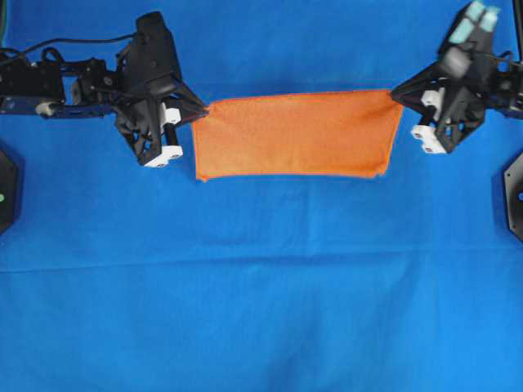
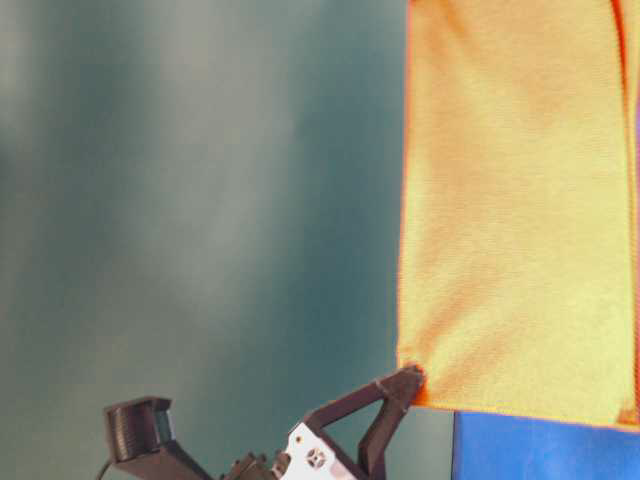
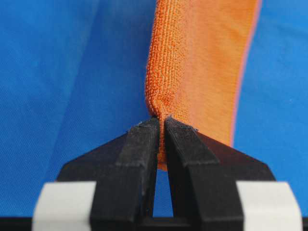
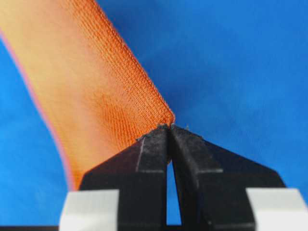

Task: Fold the orange towel.
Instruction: 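Lift the strip and swing it so the right gripper moves to the far side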

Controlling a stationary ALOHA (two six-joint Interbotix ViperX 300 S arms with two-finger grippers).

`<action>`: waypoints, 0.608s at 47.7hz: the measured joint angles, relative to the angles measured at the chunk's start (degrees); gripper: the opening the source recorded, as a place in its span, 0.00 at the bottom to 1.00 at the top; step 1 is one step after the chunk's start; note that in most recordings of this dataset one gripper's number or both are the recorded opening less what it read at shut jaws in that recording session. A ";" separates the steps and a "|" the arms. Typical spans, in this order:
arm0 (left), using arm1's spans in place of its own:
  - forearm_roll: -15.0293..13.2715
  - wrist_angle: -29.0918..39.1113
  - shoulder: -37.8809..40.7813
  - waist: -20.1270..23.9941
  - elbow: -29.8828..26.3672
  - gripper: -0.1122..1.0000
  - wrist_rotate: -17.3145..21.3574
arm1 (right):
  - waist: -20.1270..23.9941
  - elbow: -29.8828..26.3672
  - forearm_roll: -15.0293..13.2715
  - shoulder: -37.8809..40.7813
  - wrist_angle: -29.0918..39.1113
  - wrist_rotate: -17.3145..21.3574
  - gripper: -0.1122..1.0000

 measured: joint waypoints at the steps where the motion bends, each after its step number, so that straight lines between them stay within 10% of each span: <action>1: 0.00 0.00 -0.09 -0.09 0.00 0.12 0.00 | 0.09 0.00 0.00 -0.70 0.00 0.00 0.12; 29: 0.00 -7.56 1.23 -8.09 -0.88 0.12 0.00 | -3.52 -1.41 -2.72 3.34 -4.48 0.00 0.12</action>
